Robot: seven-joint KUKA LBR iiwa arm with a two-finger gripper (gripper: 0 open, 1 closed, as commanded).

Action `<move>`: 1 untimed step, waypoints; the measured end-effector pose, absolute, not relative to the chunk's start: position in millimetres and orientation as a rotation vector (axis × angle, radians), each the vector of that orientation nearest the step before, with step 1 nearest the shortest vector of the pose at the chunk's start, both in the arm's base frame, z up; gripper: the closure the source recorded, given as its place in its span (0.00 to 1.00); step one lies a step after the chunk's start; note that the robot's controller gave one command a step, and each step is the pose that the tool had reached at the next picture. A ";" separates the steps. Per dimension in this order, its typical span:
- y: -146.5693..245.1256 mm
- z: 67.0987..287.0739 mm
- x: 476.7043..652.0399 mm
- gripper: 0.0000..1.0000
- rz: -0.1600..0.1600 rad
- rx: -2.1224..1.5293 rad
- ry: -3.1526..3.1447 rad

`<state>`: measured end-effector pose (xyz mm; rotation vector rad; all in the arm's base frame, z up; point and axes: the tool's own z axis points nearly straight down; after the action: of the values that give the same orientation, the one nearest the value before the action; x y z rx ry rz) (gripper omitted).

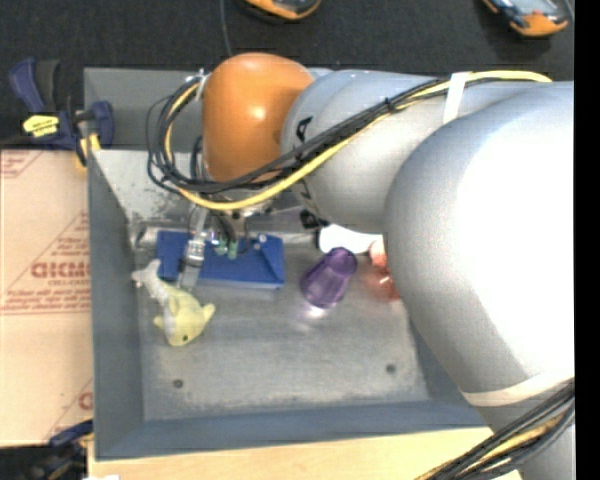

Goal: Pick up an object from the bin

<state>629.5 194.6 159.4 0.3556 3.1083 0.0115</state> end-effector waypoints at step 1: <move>119.1 141.1 655.4 0.00 -0.002 -0.048 3.139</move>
Offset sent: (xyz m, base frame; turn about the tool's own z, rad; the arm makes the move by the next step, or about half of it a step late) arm 0.0246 -0.0434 -0.0894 0.0357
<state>655.4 119.1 141.1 -0.0483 3.1391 -0.0023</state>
